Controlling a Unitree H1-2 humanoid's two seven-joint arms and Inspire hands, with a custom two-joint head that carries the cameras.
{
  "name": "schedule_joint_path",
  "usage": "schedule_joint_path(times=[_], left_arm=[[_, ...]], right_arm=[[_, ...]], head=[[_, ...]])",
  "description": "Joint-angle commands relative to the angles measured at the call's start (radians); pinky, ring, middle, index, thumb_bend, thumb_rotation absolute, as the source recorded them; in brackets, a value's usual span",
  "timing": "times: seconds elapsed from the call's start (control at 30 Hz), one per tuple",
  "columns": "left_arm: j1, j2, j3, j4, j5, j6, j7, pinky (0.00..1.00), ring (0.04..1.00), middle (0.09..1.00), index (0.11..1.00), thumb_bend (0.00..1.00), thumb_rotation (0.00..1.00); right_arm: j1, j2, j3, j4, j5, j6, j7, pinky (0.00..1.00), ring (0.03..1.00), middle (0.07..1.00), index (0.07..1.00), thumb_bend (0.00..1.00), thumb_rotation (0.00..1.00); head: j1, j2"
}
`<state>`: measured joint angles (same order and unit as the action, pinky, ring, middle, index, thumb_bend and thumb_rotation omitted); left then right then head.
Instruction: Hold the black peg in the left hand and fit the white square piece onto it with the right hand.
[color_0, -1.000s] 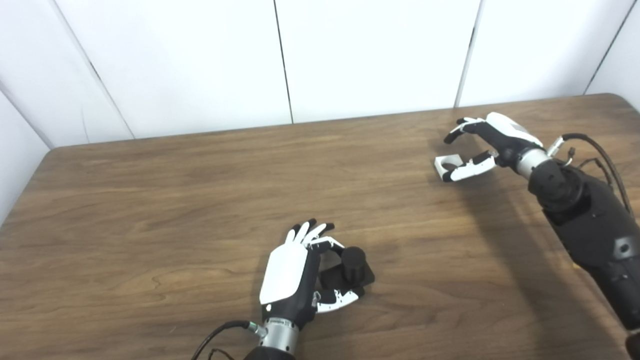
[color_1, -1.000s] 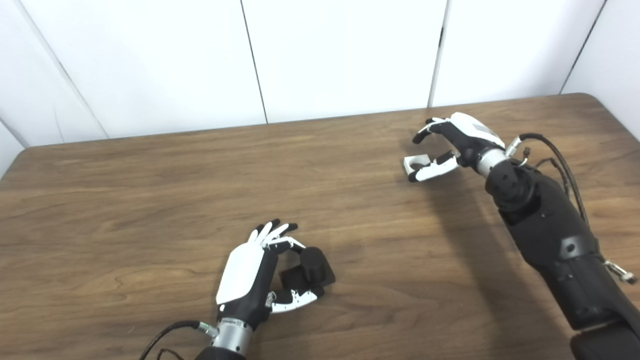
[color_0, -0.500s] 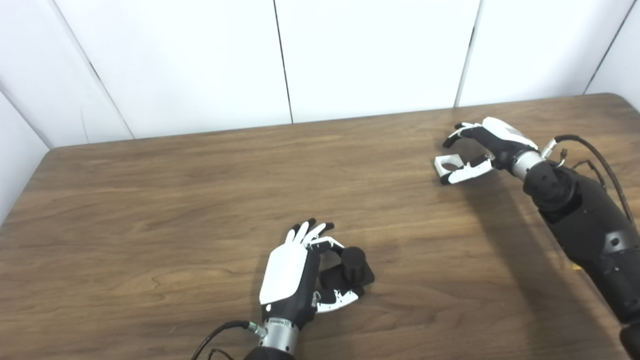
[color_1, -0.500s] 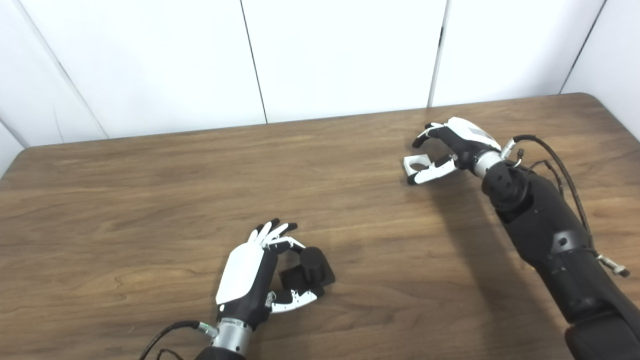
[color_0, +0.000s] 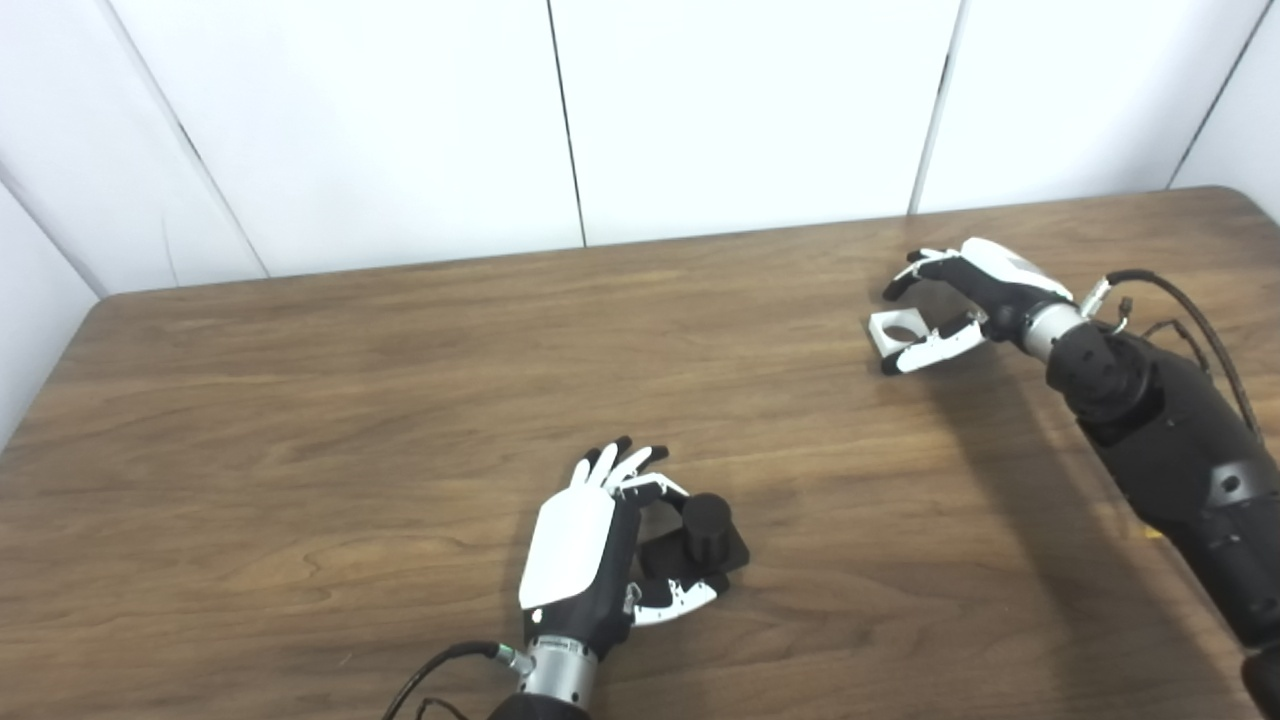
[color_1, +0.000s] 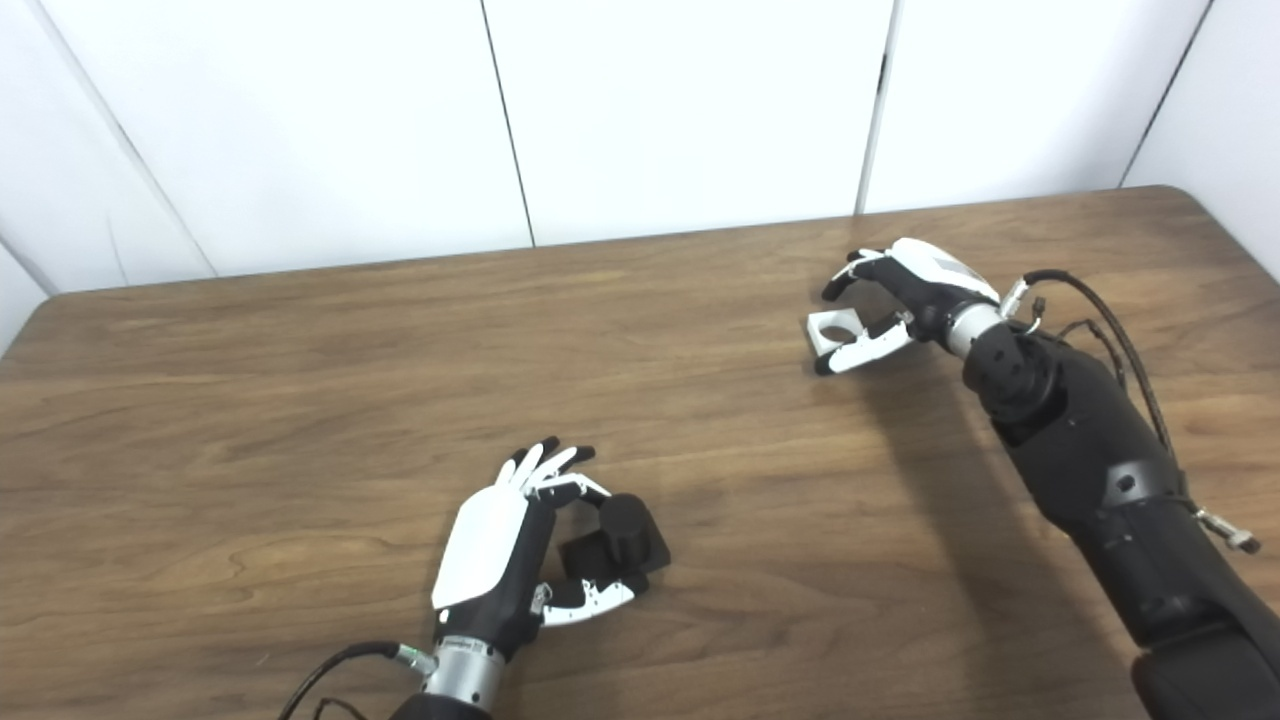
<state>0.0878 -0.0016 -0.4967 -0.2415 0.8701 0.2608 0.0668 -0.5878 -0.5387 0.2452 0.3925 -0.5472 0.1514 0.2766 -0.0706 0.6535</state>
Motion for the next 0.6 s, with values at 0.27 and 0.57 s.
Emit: schedule_joint_path(times=[0.27, 0.57], left_arm=[[0.028, -0.01, -0.008, 0.018, 0.016, 0.01, -0.01, 1.0, 0.969, 0.879, 0.491, 0.52, 0.07], [0.027, -0.013, -0.009, 0.011, 0.015, 0.01, -0.012, 1.0, 0.97, 0.881, 0.492, 0.52, 0.07]], right_arm=[[-0.046, -0.03, 0.001, 0.01, -0.02, -0.009, -0.006, 1.0, 0.986, 0.95, 0.715, 0.85, 0.32], [-0.052, -0.037, 0.015, 0.053, -0.033, -0.022, -0.012, 0.98, 0.981, 0.947, 0.716, 0.85, 0.35]], head=[[-0.002, 0.005], [-0.005, 0.007]])
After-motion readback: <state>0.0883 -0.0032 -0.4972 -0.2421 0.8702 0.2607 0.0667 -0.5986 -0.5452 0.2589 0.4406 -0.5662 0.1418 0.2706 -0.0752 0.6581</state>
